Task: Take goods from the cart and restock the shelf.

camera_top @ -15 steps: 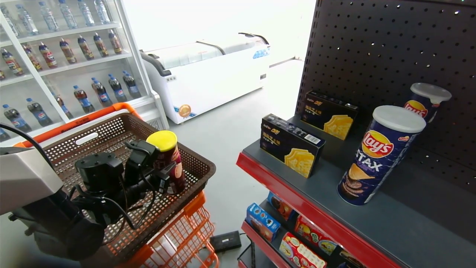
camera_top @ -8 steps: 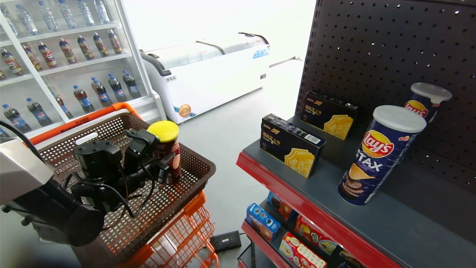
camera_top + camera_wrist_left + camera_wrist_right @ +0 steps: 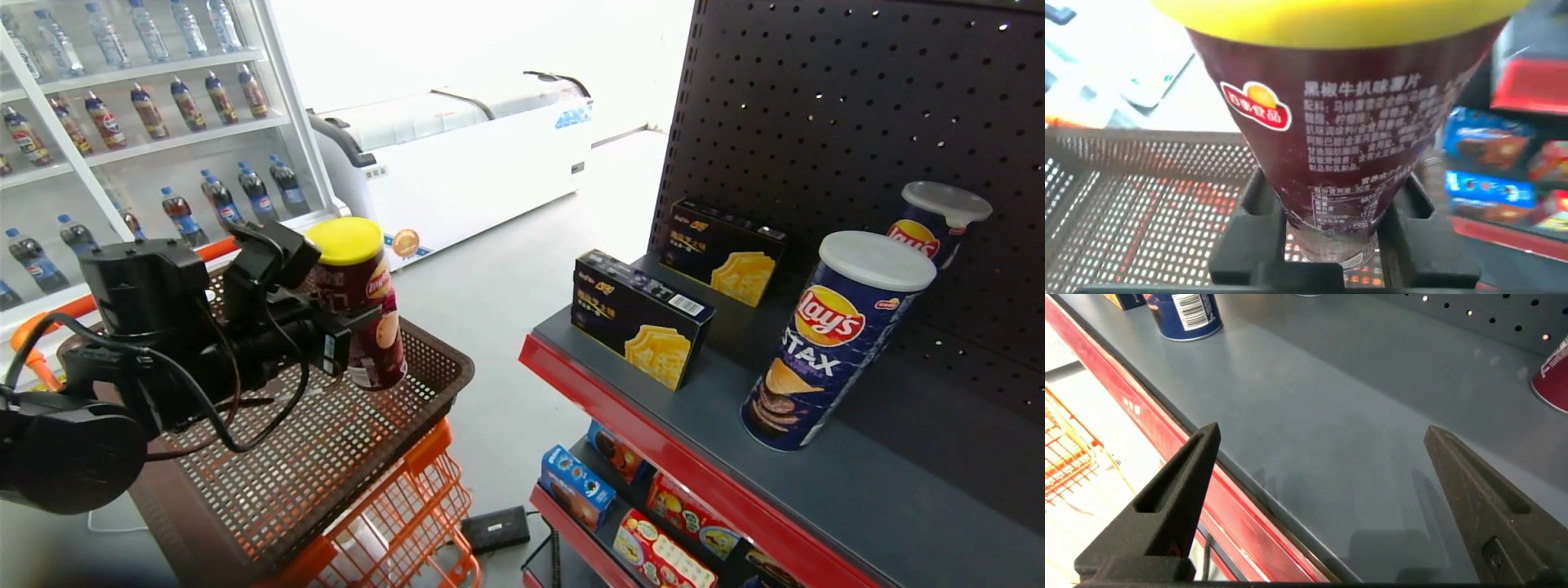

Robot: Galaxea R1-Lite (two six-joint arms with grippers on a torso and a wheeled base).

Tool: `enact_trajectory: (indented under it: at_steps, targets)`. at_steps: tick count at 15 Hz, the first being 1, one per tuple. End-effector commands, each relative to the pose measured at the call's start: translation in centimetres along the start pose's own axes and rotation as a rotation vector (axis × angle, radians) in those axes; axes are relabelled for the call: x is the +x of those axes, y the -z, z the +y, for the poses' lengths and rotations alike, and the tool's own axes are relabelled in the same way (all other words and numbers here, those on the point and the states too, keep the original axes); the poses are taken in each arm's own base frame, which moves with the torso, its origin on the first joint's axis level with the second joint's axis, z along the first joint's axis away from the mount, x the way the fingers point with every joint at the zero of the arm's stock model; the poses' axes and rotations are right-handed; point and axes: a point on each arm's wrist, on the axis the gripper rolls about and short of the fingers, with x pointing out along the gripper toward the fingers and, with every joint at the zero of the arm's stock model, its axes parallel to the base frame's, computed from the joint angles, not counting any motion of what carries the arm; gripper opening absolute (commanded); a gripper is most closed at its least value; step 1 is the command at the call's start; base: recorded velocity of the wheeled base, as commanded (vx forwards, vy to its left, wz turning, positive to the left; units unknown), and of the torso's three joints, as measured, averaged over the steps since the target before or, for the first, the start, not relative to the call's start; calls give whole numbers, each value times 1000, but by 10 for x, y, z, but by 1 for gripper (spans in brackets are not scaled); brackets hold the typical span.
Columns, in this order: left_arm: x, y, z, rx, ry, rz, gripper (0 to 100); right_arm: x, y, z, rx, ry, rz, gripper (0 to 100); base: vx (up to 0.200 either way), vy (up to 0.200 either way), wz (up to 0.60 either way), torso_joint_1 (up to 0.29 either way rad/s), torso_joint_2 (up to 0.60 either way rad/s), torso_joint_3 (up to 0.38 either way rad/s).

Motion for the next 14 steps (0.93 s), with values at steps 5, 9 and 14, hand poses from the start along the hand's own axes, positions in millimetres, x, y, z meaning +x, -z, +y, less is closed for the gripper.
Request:
enact_trajectory:
  at_steps: [5, 9, 14]
  targets:
    - [-40, -48, -9, -81, 63, -78, 0, 0, 0, 0, 0, 0, 0, 100, 0, 0, 0, 0, 0, 0]
    - [-59, -53, -16, -118, 179, -70, 0, 0, 0, 0, 0, 0, 0, 100, 0, 0, 0, 0, 0, 0]
    - [-65, -67, -37, -136, 309, -129, 0, 0, 0, 0, 0, 0, 0, 100, 0, 0, 0, 0, 0, 0]
